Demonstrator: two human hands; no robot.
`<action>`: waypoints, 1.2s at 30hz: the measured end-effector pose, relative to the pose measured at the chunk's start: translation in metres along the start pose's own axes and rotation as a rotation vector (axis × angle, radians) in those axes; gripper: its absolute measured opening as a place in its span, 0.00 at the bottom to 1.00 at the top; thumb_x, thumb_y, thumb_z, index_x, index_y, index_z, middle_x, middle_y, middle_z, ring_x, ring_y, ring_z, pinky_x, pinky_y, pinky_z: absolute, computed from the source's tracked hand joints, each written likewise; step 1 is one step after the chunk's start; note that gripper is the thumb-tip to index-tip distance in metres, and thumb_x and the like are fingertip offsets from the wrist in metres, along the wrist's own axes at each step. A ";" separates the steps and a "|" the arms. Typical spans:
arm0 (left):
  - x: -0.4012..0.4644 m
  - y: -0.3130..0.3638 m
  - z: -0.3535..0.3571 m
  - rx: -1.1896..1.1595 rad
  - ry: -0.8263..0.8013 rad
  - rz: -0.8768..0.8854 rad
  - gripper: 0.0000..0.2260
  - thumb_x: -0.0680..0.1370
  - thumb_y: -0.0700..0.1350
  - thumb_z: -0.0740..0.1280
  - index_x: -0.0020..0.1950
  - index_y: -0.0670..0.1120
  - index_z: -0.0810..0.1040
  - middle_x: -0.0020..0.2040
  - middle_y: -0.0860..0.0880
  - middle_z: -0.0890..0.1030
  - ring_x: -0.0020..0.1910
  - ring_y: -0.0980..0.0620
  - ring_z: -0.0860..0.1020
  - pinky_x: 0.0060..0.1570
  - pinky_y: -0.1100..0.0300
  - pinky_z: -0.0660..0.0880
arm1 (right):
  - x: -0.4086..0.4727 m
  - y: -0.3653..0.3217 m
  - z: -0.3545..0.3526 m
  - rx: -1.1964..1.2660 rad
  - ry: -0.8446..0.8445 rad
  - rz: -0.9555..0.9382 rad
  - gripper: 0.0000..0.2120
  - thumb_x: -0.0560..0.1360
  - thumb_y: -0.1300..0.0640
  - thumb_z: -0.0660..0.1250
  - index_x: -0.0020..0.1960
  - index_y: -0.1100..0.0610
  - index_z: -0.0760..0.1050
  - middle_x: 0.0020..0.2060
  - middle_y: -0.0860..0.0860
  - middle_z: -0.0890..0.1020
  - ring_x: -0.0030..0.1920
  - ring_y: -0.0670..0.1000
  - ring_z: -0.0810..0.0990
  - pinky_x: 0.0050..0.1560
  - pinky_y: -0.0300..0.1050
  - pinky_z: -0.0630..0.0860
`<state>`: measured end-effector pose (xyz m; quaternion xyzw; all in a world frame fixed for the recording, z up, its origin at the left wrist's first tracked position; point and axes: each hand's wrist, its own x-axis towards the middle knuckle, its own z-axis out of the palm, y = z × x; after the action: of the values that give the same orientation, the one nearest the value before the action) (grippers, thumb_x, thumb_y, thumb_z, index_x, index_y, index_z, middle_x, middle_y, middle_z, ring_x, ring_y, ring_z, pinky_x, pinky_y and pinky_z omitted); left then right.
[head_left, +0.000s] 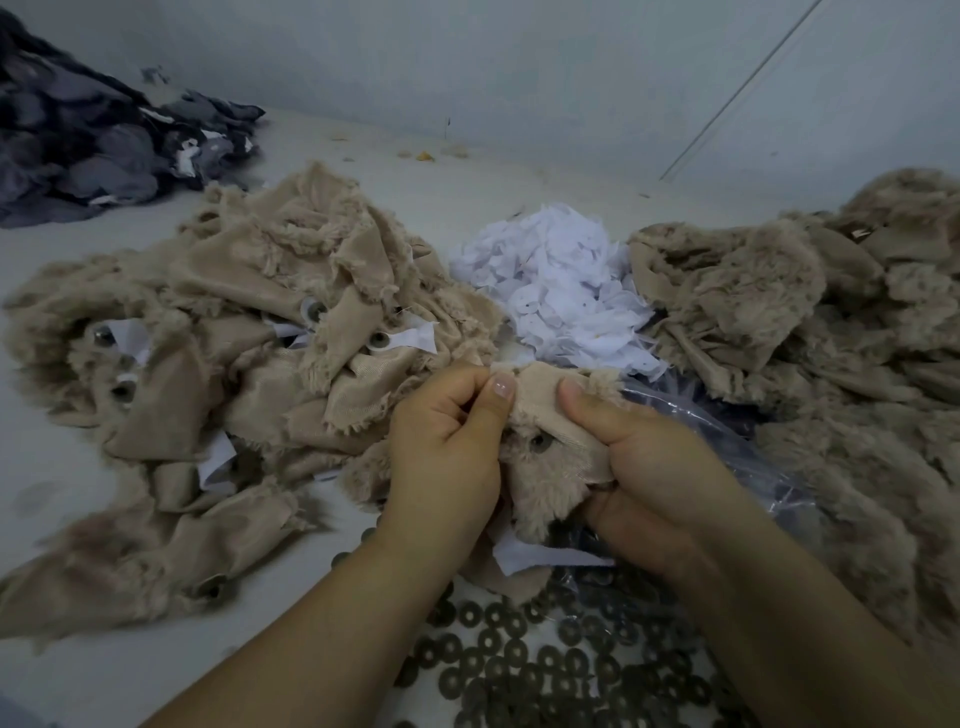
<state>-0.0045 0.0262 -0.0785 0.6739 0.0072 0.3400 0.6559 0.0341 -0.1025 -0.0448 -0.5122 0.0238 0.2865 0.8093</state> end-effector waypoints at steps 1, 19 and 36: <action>0.000 0.000 0.001 -0.006 0.004 -0.010 0.16 0.80 0.44 0.64 0.43 0.31 0.77 0.38 0.32 0.77 0.39 0.33 0.75 0.39 0.39 0.76 | 0.000 0.001 0.000 0.000 0.001 -0.009 0.18 0.70 0.55 0.70 0.57 0.63 0.81 0.52 0.61 0.85 0.53 0.61 0.85 0.58 0.59 0.80; 0.001 -0.003 0.001 0.071 -0.025 0.017 0.13 0.81 0.41 0.64 0.36 0.44 0.75 0.30 0.54 0.72 0.31 0.60 0.70 0.33 0.65 0.70 | -0.005 0.001 0.005 -0.006 -0.143 0.037 0.17 0.71 0.59 0.70 0.57 0.66 0.82 0.54 0.63 0.84 0.55 0.60 0.85 0.55 0.54 0.82; 0.000 0.004 0.002 0.078 -0.104 0.042 0.15 0.81 0.39 0.63 0.34 0.43 0.71 0.29 0.55 0.71 0.30 0.61 0.69 0.33 0.70 0.67 | -0.001 -0.002 0.003 0.051 -0.003 0.034 0.16 0.77 0.57 0.66 0.61 0.65 0.79 0.55 0.64 0.84 0.56 0.62 0.84 0.56 0.59 0.80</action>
<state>-0.0050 0.0242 -0.0748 0.7158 -0.0276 0.3176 0.6213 0.0332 -0.1008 -0.0411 -0.4905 0.0387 0.3002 0.8172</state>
